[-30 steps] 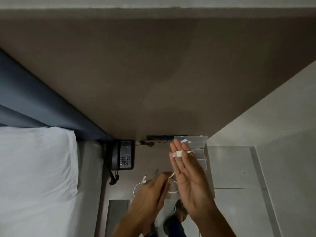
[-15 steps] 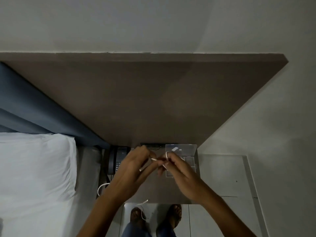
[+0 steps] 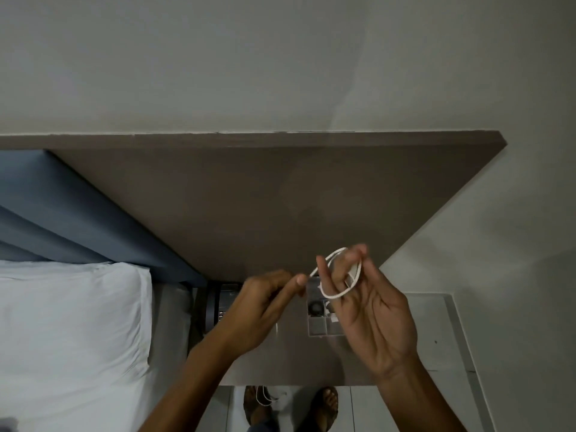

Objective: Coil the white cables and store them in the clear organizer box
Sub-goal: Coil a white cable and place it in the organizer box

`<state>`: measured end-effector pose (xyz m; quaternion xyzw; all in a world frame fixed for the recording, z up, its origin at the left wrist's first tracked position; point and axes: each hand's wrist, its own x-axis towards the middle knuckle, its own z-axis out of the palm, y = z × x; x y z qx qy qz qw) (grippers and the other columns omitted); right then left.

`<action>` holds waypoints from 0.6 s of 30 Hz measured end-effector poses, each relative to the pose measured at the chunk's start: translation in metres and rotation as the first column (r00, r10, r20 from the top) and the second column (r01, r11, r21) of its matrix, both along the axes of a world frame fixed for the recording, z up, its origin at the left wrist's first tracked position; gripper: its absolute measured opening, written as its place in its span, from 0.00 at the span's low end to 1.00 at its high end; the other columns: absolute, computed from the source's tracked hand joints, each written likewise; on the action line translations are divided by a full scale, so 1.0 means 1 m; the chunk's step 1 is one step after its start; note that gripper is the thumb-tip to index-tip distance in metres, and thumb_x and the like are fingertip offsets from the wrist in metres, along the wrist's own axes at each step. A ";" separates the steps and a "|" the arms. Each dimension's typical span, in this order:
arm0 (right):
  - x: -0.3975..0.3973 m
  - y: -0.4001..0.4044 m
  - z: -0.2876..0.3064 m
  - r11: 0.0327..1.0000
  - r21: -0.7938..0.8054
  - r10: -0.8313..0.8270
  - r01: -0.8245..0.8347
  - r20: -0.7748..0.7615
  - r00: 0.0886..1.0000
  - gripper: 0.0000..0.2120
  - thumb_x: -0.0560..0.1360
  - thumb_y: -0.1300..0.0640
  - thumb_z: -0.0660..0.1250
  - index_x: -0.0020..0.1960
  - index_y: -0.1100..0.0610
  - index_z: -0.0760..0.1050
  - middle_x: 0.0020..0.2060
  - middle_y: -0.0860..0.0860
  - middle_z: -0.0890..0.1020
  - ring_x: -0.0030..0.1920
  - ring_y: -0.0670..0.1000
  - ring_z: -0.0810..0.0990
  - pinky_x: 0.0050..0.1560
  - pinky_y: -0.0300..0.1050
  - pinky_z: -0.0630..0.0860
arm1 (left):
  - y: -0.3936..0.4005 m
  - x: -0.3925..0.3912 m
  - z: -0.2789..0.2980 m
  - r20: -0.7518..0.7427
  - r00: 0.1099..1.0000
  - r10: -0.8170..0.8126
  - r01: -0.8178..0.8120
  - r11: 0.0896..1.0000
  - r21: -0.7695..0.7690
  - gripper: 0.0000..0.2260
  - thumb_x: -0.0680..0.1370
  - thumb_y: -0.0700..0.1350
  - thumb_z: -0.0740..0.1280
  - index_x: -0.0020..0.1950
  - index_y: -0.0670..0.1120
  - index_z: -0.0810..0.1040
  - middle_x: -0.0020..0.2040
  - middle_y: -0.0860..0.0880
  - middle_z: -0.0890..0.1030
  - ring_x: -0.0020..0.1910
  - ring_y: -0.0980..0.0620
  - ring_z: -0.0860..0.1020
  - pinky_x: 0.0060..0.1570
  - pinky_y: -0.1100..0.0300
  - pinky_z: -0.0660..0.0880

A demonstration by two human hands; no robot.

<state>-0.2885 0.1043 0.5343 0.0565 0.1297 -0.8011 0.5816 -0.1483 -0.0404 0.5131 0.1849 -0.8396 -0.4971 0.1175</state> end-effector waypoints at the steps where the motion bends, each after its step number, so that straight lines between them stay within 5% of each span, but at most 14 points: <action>1: -0.001 -0.002 0.003 1.000 0.002 -0.031 0.031 -0.017 0.999 0.11 0.87 0.62 0.61 0.66 0.65 0.76 0.67 0.64 0.81 0.70 0.61 0.80 0.82 0.60 0.60 | 0.005 0.003 0.000 0.014 0.999 -0.041 0.041 0.999 0.009 0.17 0.88 0.55 0.58 0.50 0.51 0.84 0.38 0.56 0.81 0.35 0.57 0.80 0.38 0.65 0.75; 3: 0.000 -0.010 0.009 0.995 0.069 -0.063 0.075 -0.161 0.985 0.15 0.90 0.59 0.53 0.68 0.64 0.74 0.79 0.64 0.69 0.81 0.62 0.66 0.85 0.58 0.50 | 0.013 0.007 0.000 0.064 0.992 -0.107 0.105 0.994 0.034 0.19 0.87 0.59 0.57 0.53 0.51 0.84 0.37 0.54 0.81 0.35 0.56 0.80 0.38 0.61 0.78; 5: 0.006 -0.014 0.004 0.987 0.149 0.013 0.066 -0.479 0.878 0.19 0.91 0.56 0.49 0.72 0.60 0.75 0.81 0.57 0.68 0.83 0.56 0.63 0.84 0.56 0.50 | 0.014 0.010 0.002 0.118 0.979 -0.163 0.163 0.987 0.013 0.21 0.87 0.61 0.56 0.52 0.49 0.82 0.37 0.47 0.78 0.34 0.50 0.78 0.39 0.49 0.78; 7: 0.012 -0.012 -0.005 0.951 0.276 0.142 0.139 -0.791 0.595 0.20 0.90 0.53 0.50 0.76 0.54 0.74 0.79 0.47 0.72 0.81 0.47 0.66 0.82 0.51 0.57 | 0.009 0.013 0.008 0.152 0.964 -0.218 0.225 0.974 -0.028 0.18 0.87 0.60 0.58 0.48 0.51 0.79 0.36 0.47 0.76 0.34 0.49 0.76 0.38 0.46 0.76; 9: 0.016 -0.009 -0.012 0.905 0.347 0.268 0.247 -0.914 0.305 0.18 0.89 0.51 0.53 0.72 0.51 0.75 0.77 0.40 0.73 0.78 0.42 0.69 0.79 0.42 0.65 | 0.004 0.015 0.017 0.153 0.955 -0.255 0.264 0.964 -0.041 0.14 0.87 0.58 0.61 0.47 0.53 0.79 0.37 0.50 0.78 0.35 0.50 0.78 0.38 0.49 0.77; 10: 0.018 -0.006 -0.016 0.898 0.375 0.324 0.231 -0.917 0.233 0.16 0.88 0.50 0.54 0.70 0.48 0.76 0.75 0.38 0.75 0.76 0.40 0.71 0.77 0.38 0.68 | 0.000 0.015 0.021 0.141 0.952 -0.271 0.279 0.959 -0.042 0.12 0.87 0.58 0.62 0.49 0.54 0.79 0.39 0.52 0.79 0.36 0.51 0.79 0.38 0.51 0.78; 14: 0.027 0.001 -0.020 0.832 0.552 0.531 0.052 -0.820 0.214 0.16 0.84 0.42 0.55 0.57 0.18 0.73 0.53 0.20 0.79 0.62 0.28 0.77 0.55 0.19 0.71 | -0.019 0.014 0.036 0.104 0.948 -0.301 0.310 0.947 -0.085 0.09 0.85 0.59 0.65 0.57 0.57 0.82 0.44 0.55 0.84 0.38 0.54 0.82 0.38 0.59 0.79; 16: 0.026 0.006 -0.018 0.793 0.609 0.590 0.001 -0.770 0.243 0.16 0.80 0.37 0.55 0.49 0.11 0.70 0.47 0.12 0.74 0.53 0.16 0.72 0.46 0.12 0.66 | -0.027 0.014 0.042 0.097 0.942 -0.322 0.327 0.944 -0.045 0.12 0.83 0.61 0.67 0.54 0.55 0.83 0.41 0.55 0.85 0.33 0.56 0.79 0.33 0.66 0.74; 18: 0.024 0.007 -0.010 0.749 0.660 0.651 -0.065 -0.714 0.258 0.15 0.79 0.34 0.53 0.48 0.12 0.71 0.45 0.11 0.73 0.50 0.13 0.70 0.44 0.10 0.65 | -0.032 0.014 0.044 0.094 0.935 -0.342 0.347 0.937 -0.045 0.13 0.81 0.63 0.69 0.51 0.54 0.84 0.38 0.54 0.84 0.30 0.54 0.77 0.29 0.65 0.72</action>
